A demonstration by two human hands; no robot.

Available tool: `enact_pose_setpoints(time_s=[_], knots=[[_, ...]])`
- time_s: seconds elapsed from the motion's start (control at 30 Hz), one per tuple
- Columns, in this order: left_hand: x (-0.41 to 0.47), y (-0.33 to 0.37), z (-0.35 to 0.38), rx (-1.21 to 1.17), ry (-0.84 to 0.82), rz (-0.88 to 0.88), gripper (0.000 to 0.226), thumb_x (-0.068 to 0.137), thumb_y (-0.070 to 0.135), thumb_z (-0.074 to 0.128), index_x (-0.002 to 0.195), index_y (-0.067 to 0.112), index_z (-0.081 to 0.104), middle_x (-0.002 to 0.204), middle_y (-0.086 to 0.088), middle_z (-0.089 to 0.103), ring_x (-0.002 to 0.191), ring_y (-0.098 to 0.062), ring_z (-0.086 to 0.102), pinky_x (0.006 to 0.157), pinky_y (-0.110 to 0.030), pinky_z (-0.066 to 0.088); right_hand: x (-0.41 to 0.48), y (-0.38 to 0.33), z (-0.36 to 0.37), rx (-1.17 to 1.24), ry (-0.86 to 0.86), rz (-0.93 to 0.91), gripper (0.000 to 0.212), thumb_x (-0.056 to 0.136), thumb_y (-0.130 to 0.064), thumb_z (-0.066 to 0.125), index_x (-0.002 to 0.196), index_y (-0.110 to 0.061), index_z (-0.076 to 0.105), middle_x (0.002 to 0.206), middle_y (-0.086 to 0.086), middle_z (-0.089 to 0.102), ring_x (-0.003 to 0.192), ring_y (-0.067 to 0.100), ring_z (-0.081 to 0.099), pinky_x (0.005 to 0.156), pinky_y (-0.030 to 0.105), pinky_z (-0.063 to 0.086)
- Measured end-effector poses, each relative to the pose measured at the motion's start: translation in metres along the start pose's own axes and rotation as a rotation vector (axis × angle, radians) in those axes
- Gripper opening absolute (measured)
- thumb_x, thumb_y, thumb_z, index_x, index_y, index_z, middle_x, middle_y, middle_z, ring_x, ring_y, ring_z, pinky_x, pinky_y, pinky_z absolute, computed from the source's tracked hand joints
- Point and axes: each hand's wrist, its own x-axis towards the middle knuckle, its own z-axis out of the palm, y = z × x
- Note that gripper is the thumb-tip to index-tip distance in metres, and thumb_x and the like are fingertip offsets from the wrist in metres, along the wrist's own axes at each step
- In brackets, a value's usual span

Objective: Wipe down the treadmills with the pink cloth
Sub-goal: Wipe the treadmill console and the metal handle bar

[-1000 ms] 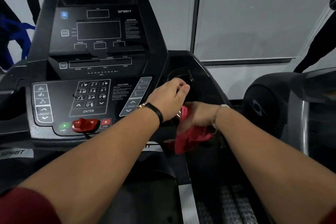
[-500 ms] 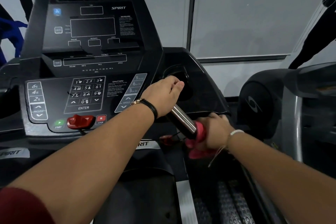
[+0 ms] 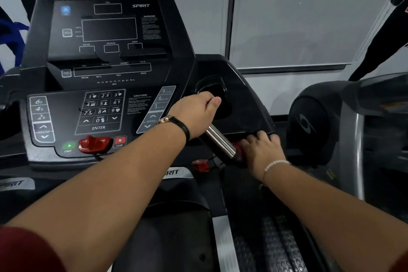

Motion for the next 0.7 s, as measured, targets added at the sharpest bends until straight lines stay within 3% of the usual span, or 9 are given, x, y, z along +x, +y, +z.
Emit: enact_pose_setpoints(time_s=[0.1,0.2,0.27,0.37,0.43,0.5,0.53,0.6,0.7], knots=[[0.000,-0.001,0.001,-0.027,0.006,-0.007,0.037,0.098,0.047,0.028,0.100,0.023,0.057,0.085,0.004,0.064,0.079,-0.015,0.059,0.074,-0.037,0.049,0.016,0.000,-0.015,0.105,-0.301,-0.036,0.042,0.078,-0.019,0.059,0.118,-0.025,0.049,0.118,-0.002,0.050,0.115,0.023,0.045,0.094,0.036,0.034],[0.001,-0.002,0.001,-0.059,0.007,-0.008,0.040,0.097,0.048,0.027,0.102,0.023,0.058,0.090,0.004,0.066,0.081,-0.015,0.060,0.078,-0.040,0.050,0.013,-0.006,-0.024,0.815,-0.400,0.049,0.042,0.069,-0.014,0.061,0.110,-0.022,0.058,0.108,0.002,0.064,0.105,0.023,0.059,0.092,0.034,0.048],[0.001,-0.003,0.002,-0.097,0.003,-0.011,0.042,0.097,0.050,0.026,0.104,0.024,0.058,0.093,0.004,0.067,0.085,-0.015,0.060,0.081,-0.042,0.049,-0.004,-0.021,-0.031,1.176,-0.266,0.156,0.060,0.064,-0.006,0.058,0.122,-0.019,0.055,0.120,0.004,0.059,0.114,0.020,0.054,0.101,0.032,0.043],[0.002,-0.003,0.003,-0.141,0.001,-0.013,0.045,0.096,0.052,0.025,0.107,0.025,0.058,0.097,0.004,0.067,0.091,-0.015,0.061,0.085,-0.042,0.049,-0.039,-0.047,-0.042,1.209,-0.028,0.197,0.086,0.070,0.004,0.059,0.145,-0.021,0.026,0.151,-0.001,0.015,0.141,0.015,0.012,0.117,0.031,0.014],[0.003,-0.003,0.003,-0.148,0.005,-0.005,0.046,0.096,0.053,0.024,0.107,0.025,0.059,0.097,0.004,0.068,0.092,-0.015,0.061,0.086,-0.043,0.048,-0.049,-0.062,-0.051,1.054,0.002,0.046,0.093,0.075,-0.011,0.063,0.148,-0.028,0.008,0.153,-0.014,-0.009,0.140,0.006,-0.017,0.115,0.029,-0.005],[0.003,-0.003,0.004,-0.161,0.009,-0.001,0.045,0.096,0.052,0.024,0.106,0.025,0.060,0.096,0.004,0.067,0.091,-0.015,0.061,0.086,-0.043,0.048,-0.037,-0.075,-0.059,0.943,0.096,-0.105,0.087,0.080,-0.033,0.055,0.149,-0.025,0.004,0.154,-0.013,-0.013,0.138,0.006,-0.026,0.110,0.026,-0.013],[0.003,-0.003,0.004,-0.174,0.014,0.000,0.045,0.096,0.052,0.025,0.104,0.025,0.060,0.095,0.005,0.067,0.090,-0.015,0.061,0.085,-0.043,0.048,-0.026,-0.079,-0.063,0.940,0.151,-0.142,0.082,0.082,-0.043,0.047,0.149,-0.023,0.006,0.156,-0.008,-0.009,0.140,0.008,-0.021,0.112,0.027,-0.011],[0.003,-0.004,0.002,-0.202,0.018,-0.011,0.044,0.096,0.051,0.025,0.102,0.026,0.061,0.092,0.005,0.067,0.088,-0.014,0.060,0.085,-0.042,0.048,0.001,-0.078,-0.069,0.971,0.222,-0.119,0.075,0.085,-0.053,0.038,0.148,-0.019,0.016,0.155,0.002,0.010,0.142,0.011,0.002,0.117,0.030,0.008],[0.001,-0.004,0.000,-0.217,0.012,-0.034,0.042,0.097,0.050,0.025,0.106,0.028,0.060,0.095,0.006,0.066,0.090,-0.013,0.060,0.086,-0.040,0.048,0.025,-0.058,-0.065,1.049,0.149,-0.032,0.076,0.083,-0.057,0.053,0.145,-0.023,0.024,0.140,0.000,0.037,0.120,0.003,0.038,0.101,0.022,0.034]])
